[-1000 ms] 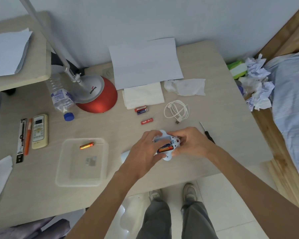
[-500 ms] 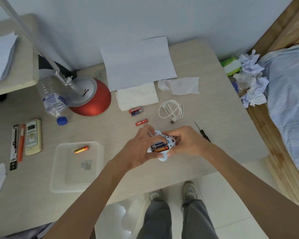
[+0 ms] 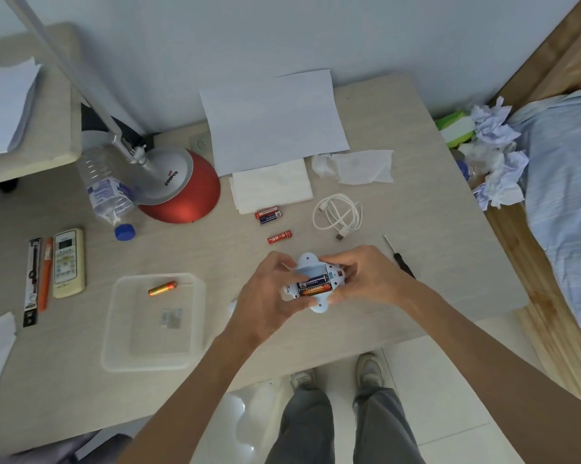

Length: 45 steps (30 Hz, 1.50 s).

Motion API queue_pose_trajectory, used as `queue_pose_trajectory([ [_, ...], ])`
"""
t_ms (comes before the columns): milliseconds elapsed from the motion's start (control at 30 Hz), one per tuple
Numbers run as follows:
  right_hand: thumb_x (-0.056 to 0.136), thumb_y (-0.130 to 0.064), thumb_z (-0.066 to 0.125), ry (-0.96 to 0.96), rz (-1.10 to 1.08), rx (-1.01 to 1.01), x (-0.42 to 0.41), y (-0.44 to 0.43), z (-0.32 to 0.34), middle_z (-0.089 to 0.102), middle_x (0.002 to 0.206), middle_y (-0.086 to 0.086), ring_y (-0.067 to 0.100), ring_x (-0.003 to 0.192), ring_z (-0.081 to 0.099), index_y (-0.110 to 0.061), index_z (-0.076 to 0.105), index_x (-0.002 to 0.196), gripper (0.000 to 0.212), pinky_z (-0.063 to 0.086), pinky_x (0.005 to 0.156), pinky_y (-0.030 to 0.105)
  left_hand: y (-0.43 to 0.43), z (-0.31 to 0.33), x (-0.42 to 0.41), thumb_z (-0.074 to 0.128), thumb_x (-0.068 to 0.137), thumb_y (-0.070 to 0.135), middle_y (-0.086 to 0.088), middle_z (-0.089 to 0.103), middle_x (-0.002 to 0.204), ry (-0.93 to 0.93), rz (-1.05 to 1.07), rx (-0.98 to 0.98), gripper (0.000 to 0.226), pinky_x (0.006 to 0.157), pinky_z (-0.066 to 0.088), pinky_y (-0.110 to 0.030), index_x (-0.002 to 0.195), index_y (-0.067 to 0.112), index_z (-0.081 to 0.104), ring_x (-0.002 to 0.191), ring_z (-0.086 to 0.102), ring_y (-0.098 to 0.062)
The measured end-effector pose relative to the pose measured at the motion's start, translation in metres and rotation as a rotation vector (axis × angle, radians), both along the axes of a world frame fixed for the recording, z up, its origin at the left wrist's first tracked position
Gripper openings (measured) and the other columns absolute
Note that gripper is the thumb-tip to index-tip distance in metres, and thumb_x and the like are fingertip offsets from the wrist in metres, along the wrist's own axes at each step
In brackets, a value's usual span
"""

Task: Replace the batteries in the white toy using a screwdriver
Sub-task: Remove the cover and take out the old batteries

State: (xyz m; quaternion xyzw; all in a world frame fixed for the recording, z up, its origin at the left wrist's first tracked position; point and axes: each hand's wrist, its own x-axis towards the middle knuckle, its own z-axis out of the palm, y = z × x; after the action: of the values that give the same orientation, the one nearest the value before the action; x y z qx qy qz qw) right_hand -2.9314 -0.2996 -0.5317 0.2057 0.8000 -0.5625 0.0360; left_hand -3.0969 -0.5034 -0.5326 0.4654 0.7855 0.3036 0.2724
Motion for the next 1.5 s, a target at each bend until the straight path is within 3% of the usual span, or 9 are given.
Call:
queue_pose_trajectory([
  [133,0.071,-0.017,0.102,0.006,-0.013,-0.022,-0.001,-0.004,-0.002,0.085,0.115,-0.007,0.008,0.103,0.082,-0.023,0.076,0.137,0.071,0.067,0.093,0.041,-0.01,0.001,0.022,0.098,0.075,0.037,0.014,0.062,0.122,0.063,0.219,0.048,0.033,0.086,0.057,-0.02,0.103,0.024,0.087,0.105,0.063,-0.005],
  [333,0.071,-0.016,0.101,-0.002,-0.036,-0.055,0.001,-0.009,-0.003,0.084,0.117,-0.006,0.013,0.105,0.082,-0.026,0.076,0.136,0.071,0.066,0.094,0.044,-0.016,-0.001,0.026,0.101,0.074,0.027,0.013,0.072,0.124,-0.088,0.273,0.07,0.06,0.097,0.061,-0.029,0.128,0.022,0.074,0.11,0.07,-0.006],
  [500,0.075,-0.043,0.097,-0.071,0.056,0.3,0.003,-0.012,-0.004,0.052,0.146,-0.001,0.014,0.123,0.059,-0.025,0.068,0.145,0.077,0.055,0.108,0.04,-0.011,-0.001,0.018,0.104,0.068,0.025,0.02,0.072,0.121,-0.31,0.309,0.005,0.075,0.096,0.057,-0.015,0.128,0.032,0.059,0.111,0.07,0.001],
  [667,0.086,-0.034,0.088,-0.034,0.221,0.531,0.003,-0.019,0.009,0.046,0.139,-0.01,0.01,0.116,0.058,-0.039,0.044,0.158,0.084,0.06,0.087,0.033,-0.005,-0.014,0.015,0.106,0.064,0.022,0.013,0.076,0.122,-0.286,0.216,0.044,0.076,0.1,0.062,-0.032,0.132,0.024,0.07,0.11,0.073,-0.008],
  [767,0.087,-0.026,0.087,-0.028,0.349,0.683,0.0,-0.016,0.017,0.046,0.144,-0.003,0.016,0.12,0.058,-0.042,0.04,0.157,0.086,0.061,0.083,0.034,-0.003,-0.019,0.014,0.106,0.062,0.021,0.009,0.077,0.118,-0.326,0.246,0.076,0.073,0.1,0.062,-0.034,0.127,0.019,0.073,0.108,0.075,-0.01],
  [1067,0.093,-0.044,0.079,-0.075,0.714,0.994,-0.018,-0.001,0.035,0.05,0.139,0.009,0.027,0.104,0.068,-0.04,0.041,0.156,0.074,0.061,0.089,0.04,0.001,-0.022,0.012,0.107,0.059,0.019,0.009,0.076,0.116,-0.398,0.28,0.101,0.072,0.096,0.064,-0.041,0.125,0.028,0.078,0.105,0.076,-0.014],
  [1200,0.092,-0.048,0.079,-0.074,0.814,1.07,-0.024,0.001,0.035,0.052,0.129,0.008,0.027,0.084,0.069,-0.038,0.039,0.15,0.071,0.062,0.08,0.042,0.001,-0.024,0.007,0.108,0.058,0.024,0.009,0.076,0.114,-0.382,0.258,0.089,0.073,0.094,0.064,-0.043,0.124,0.033,0.078,0.102,0.076,-0.016],
  [1333,0.079,-0.053,0.091,0.009,0.849,1.15,-0.027,0.005,0.035,0.063,0.104,0.008,0.025,0.063,0.066,-0.033,0.041,0.136,0.078,0.054,0.058,0.037,0.004,-0.023,0.004,0.108,0.056,0.029,0.011,0.074,0.11,-0.334,0.217,0.08,0.077,0.09,0.064,-0.046,0.123,0.042,0.073,0.1,0.074,-0.017],
  [1500,0.091,-0.055,0.08,-0.024,0.998,1.107,-0.039,0.007,0.039,0.064,0.107,0.013,0.032,0.071,0.068,-0.041,0.027,0.142,0.076,0.059,0.062,0.044,0.004,-0.026,0.003,0.107,0.056,0.029,0.008,0.073,0.109,-0.361,0.212,0.085,0.075,0.088,0.064,-0.048,0.123,0.042,0.075,0.098,0.074,-0.02],
])
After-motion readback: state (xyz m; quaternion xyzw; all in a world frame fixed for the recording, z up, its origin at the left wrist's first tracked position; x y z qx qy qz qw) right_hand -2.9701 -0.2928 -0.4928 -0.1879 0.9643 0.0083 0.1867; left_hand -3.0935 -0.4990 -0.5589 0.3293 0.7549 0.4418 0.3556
